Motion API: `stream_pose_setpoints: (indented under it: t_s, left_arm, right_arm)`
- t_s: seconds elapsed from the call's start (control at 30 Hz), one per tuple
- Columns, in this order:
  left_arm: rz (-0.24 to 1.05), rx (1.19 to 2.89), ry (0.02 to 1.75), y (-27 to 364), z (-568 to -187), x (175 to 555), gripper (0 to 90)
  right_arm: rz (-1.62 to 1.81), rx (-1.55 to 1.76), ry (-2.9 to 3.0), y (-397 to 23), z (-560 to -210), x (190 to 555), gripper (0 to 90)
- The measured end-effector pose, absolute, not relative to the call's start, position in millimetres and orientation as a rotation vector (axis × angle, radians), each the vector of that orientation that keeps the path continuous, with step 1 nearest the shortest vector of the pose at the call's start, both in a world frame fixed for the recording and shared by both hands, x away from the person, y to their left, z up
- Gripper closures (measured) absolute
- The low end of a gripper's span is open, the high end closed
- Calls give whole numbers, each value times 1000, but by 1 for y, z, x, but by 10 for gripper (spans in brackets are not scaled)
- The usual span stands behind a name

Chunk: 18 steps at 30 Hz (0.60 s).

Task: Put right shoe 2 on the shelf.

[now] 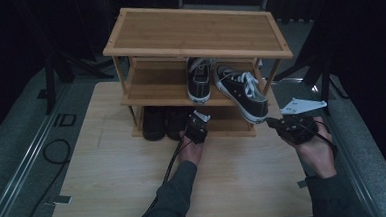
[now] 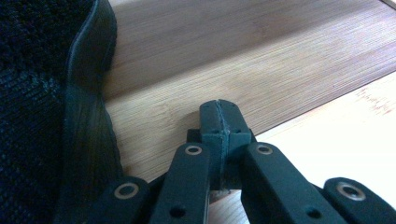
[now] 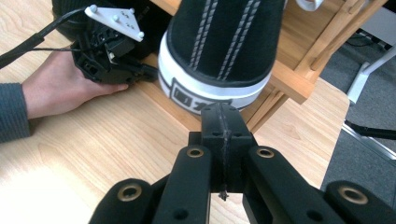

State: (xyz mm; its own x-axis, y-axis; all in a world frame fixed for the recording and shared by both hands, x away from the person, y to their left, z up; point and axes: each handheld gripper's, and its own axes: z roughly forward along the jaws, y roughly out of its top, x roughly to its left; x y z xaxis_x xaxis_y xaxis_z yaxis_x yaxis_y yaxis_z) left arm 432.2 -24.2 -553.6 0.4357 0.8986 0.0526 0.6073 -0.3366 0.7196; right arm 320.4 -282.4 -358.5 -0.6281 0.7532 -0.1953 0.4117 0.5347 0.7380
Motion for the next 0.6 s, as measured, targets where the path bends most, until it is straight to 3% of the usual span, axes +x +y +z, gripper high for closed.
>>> stream_pose_setpoints:
  t_s: [0.6]
  left_arm:
    - [603,2050,1266,-25,-554,433,898]
  right_arm:
    - [981,912,2285,-274,-357,321,900]
